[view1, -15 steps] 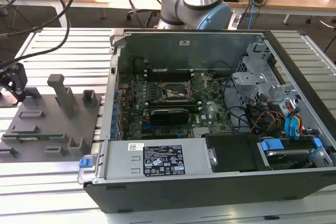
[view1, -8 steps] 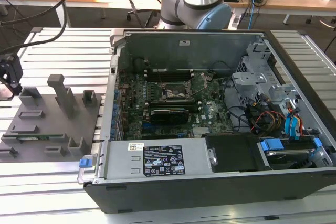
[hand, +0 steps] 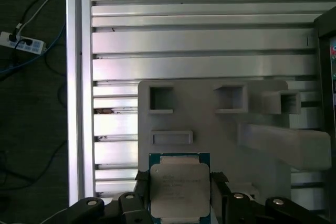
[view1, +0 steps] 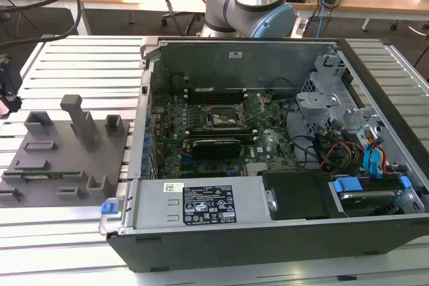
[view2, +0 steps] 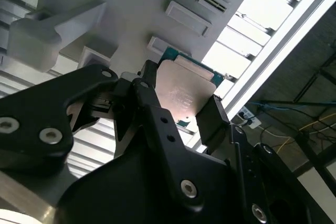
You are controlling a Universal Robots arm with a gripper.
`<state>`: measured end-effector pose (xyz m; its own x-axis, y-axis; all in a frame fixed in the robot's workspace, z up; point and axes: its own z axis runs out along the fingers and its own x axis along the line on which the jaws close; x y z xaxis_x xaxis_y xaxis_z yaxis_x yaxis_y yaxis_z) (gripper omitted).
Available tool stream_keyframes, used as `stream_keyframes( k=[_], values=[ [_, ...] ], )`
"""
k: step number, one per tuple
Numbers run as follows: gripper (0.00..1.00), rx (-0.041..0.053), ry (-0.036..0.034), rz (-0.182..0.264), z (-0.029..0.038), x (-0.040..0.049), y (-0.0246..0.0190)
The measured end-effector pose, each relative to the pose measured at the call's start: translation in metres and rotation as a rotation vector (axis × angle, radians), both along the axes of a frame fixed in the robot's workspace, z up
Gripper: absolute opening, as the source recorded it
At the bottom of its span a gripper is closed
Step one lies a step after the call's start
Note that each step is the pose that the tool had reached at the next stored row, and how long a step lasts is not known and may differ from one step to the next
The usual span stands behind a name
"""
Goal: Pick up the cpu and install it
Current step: 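Pick up the cpu and move it towards the insertion slot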
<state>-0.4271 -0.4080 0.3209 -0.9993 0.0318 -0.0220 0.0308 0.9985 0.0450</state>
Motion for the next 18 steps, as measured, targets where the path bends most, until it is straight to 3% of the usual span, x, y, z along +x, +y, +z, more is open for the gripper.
stream_keyframes(
  k=[3,18],
  values=[
    [0.55,-0.0001,0.0001,0.000,0.0109,0.0000,0.0000],
    [0.55,0.0000,0.0000,0.000,0.0491,0.0000,0.0012]
  ],
)
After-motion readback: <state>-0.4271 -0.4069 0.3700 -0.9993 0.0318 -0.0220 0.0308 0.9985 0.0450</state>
